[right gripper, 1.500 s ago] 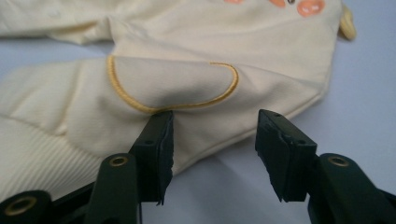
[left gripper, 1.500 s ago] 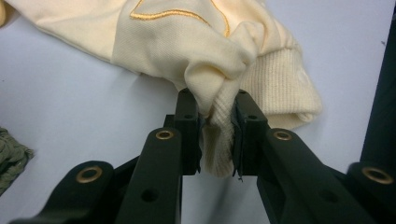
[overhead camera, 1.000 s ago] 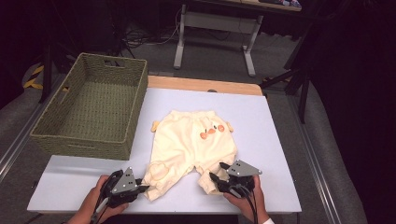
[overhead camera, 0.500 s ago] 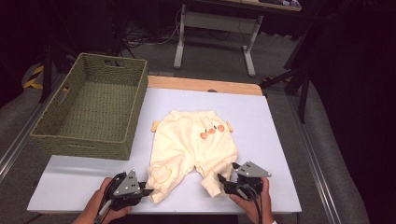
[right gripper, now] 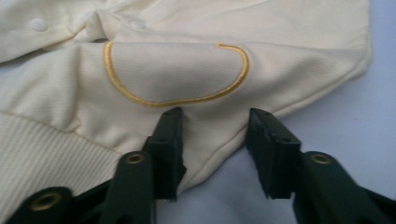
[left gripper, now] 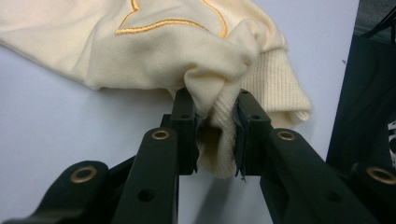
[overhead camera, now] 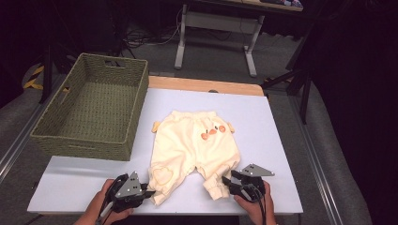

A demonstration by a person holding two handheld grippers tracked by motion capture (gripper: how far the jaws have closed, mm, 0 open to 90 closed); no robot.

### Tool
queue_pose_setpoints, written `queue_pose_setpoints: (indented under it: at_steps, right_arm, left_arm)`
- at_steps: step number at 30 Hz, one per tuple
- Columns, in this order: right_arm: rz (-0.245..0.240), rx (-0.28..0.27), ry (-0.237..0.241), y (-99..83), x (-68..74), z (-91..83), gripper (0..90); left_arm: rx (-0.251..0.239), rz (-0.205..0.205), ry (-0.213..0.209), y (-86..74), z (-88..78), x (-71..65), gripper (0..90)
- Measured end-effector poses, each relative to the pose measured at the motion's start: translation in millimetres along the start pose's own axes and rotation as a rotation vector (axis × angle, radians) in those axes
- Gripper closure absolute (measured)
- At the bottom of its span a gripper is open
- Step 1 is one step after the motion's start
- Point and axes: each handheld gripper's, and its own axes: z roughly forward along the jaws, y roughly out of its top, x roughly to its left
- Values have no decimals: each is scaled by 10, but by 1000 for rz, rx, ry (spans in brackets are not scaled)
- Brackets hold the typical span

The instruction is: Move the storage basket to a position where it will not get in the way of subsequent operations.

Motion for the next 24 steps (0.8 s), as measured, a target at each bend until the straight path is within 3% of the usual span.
queue_pose_setpoints:
  at_steps: [3, 6, 8, 10, 14, 16, 18, 19, 21, 24]
  right_arm:
    - [-5, -4, 54, -2, 8, 1, 742]
    - [16, -2, 82, -7, -7, -3, 792]
    - [2, -6, 76, -4, -4, -13, 856]
    - [-42, 11, 23, 4, 4, -45, 874]
    - [-31, -8, 20, -1, -31, -106, 876]
    - [-3, -9, 12, -20, -75, -121, 818]
    - [15, 1, -5, -33, -75, -89, 693]
    - [15, 1, -5, -33, -75, -89, 693]
    - [22, -6, -43, -24, -83, -60, 494]
    - [47, -16, -52, -29, -104, -28, 451]
  left_arm:
    - [3, 6, 9, 9, 9, -21, 736]
    - [1, 4, 10, 10, 11, -22, 736]
    - [-2, 3, 8, 11, 16, -26, 736]
    - [-5, 1, 9, 12, 18, -27, 736]
    - [-6, 0, 8, 12, 20, -29, 736]
    - [-9, -10, -1, 12, 24, -23, 732]
    - [-8, -8, 1, 12, 25, -26, 731]
    - [-7, -5, 6, 13, 24, -30, 731]
    - [-6, 0, 4, 12, 25, -29, 723]
    - [-6, 2, 5, 11, 26, -38, 705]
